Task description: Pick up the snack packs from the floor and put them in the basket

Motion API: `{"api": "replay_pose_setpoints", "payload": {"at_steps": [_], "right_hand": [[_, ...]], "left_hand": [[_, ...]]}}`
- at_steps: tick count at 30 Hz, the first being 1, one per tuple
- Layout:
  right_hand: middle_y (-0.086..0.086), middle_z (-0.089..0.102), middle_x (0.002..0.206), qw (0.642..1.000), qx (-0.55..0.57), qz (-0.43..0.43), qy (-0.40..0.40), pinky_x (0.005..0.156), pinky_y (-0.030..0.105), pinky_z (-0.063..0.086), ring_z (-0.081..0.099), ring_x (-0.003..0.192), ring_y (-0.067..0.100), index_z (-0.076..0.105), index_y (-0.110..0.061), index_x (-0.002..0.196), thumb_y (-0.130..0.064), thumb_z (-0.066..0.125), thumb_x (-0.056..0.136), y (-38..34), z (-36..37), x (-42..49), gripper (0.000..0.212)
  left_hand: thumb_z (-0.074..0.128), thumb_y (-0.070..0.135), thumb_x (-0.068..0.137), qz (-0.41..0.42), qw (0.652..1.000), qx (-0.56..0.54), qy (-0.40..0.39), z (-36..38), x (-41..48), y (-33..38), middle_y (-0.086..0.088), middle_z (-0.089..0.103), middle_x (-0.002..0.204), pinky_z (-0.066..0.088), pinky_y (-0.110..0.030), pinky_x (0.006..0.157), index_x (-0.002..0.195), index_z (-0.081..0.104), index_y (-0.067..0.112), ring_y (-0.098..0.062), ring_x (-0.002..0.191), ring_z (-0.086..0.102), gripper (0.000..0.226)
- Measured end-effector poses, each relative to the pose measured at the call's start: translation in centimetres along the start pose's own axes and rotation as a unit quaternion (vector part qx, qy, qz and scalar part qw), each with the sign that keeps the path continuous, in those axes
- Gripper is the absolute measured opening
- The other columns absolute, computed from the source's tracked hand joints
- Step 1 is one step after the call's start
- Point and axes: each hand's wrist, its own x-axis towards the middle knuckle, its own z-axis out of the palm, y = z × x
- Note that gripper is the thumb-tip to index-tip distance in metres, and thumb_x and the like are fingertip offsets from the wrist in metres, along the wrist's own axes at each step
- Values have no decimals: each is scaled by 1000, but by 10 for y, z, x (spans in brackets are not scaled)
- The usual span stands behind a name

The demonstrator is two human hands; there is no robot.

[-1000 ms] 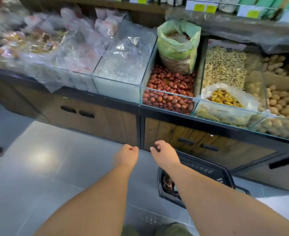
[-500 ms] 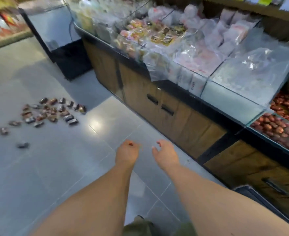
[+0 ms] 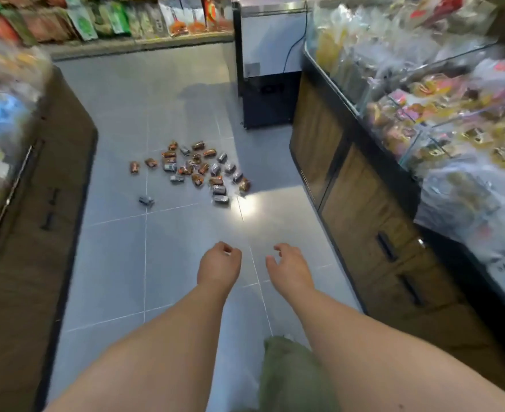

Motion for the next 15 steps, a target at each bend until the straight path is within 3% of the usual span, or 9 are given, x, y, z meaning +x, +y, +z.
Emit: {"api": "replay_pose_setpoints", "payload": {"at_steps": [4, 12, 15], "right_hand": [[11, 46, 133, 999, -14, -36, -33, 101, 32, 39, 48, 122, 27, 48, -14, 133, -31, 48, 97, -43, -16, 69, 40], [7, 45, 134, 989, -55, -99, -94, 97, 31, 40, 48, 121, 24, 45, -17, 135, -34, 45, 98, -126, 4, 164, 41], [7, 44, 136, 985, -68, -116, -109, 100, 33, 41, 48, 122, 25, 45, -17, 136, -35, 44, 98, -166, 28, 200, 41]], "left_hand": [[46, 24, 91, -46, 997, -34, 43, -13, 50, 29, -6, 64, 99, 38, -23, 66, 108, 60, 12, -22, 79, 52, 25], [48, 26, 92, -107, 984, -95, 105, -54, 141, 44, -2, 60, 94, 44, -26, 73, 119, 55, 11, -22, 82, 56, 32], [48, 25, 93, -117, 982, -85, 120, -79, 191, 39, -7, 63, 105, 38, -23, 72, 121, 55, 10, -21, 85, 53, 33]]}}
